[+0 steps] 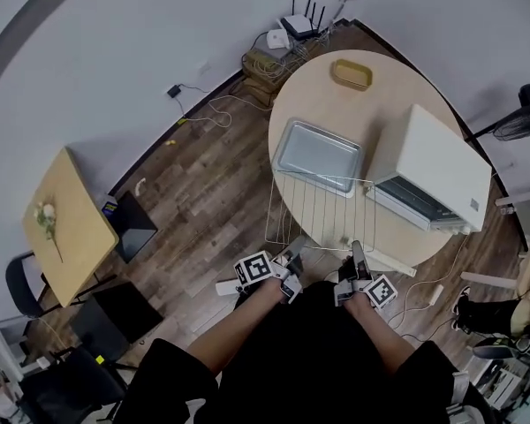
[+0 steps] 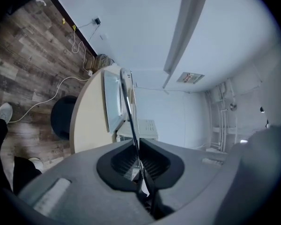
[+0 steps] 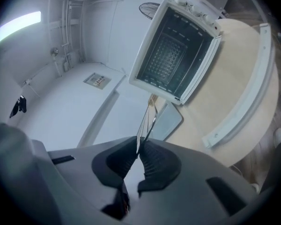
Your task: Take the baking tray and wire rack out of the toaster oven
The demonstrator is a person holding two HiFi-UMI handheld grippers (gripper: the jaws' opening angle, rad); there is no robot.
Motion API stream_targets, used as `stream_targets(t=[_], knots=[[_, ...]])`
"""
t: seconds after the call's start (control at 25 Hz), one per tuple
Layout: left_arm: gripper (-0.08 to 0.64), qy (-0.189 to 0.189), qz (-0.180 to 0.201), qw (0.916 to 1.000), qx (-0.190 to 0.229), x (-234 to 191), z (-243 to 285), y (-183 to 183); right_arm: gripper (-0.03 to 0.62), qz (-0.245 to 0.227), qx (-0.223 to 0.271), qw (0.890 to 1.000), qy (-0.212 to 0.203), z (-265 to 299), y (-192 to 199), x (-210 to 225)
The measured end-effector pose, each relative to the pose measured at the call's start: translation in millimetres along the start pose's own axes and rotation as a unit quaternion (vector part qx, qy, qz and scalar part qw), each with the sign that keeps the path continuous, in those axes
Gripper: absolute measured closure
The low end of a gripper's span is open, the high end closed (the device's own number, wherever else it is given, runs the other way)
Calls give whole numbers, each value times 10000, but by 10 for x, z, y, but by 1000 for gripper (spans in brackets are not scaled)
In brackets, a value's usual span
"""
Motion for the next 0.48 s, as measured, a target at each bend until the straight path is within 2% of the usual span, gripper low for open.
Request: stream_targets(t=[0.2,0.48], knots=[[535,138,42,9999,-11,47,-197,-488,574,-189,-145,9997,-20,392,227,-224],[535,226,48,9997,51,167,-32,-929,575,-8,20,10000,27,829,212,-295]])
Point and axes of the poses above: the fingertips, and each gripper's own axes: z forward along the fingers, x to its right, y out of its underside, the point moved 7 cm from there along -z, backward along the fingers, and after that the axes turned 12 degrees about -y, right-handed, at the moved point
